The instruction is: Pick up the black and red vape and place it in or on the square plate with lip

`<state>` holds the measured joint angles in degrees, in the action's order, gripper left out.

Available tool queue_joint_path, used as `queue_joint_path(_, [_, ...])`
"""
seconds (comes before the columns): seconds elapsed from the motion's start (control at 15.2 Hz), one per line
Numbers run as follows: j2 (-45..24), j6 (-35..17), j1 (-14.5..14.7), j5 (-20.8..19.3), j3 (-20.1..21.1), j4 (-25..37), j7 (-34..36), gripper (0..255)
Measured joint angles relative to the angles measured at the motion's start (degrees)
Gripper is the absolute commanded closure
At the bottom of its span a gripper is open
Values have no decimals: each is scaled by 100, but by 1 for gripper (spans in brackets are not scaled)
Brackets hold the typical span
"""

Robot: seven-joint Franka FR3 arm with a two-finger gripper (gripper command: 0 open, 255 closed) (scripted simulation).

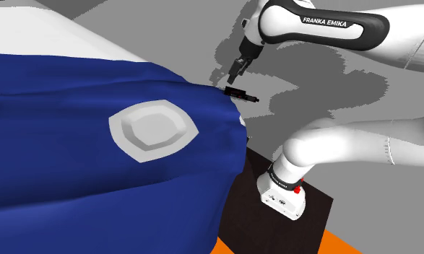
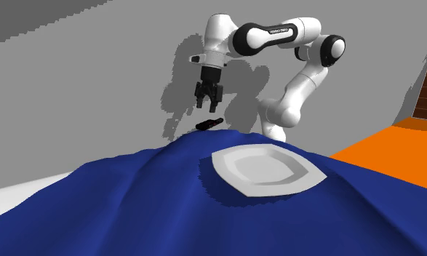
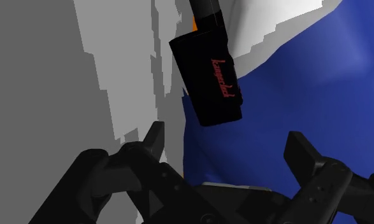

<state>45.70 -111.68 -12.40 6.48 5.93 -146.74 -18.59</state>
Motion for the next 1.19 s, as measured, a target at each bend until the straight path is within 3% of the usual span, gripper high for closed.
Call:
queue_joint_path(0.07, [15,9,-85,61,65,-4,-77,255])
queue_joint_path(0.26, [174,353,-103,14,-104,-106,-427,255])
queue_joint_path(0.53, [188,632,-294,-326,188,-108,-446,255])
queue_joint_path(0.66, [229,510,-309,-356,207,-181,-461,255])
queue_joint_path(0.73, [232,508,-305,-355,212,-180,-462,0])
queue_joint_path(0.99, [114,1126,-252,-15,23,85,-964,0])
queue_joint_path(1.19, [175,1039,-411,152,109,21,-1211,0])
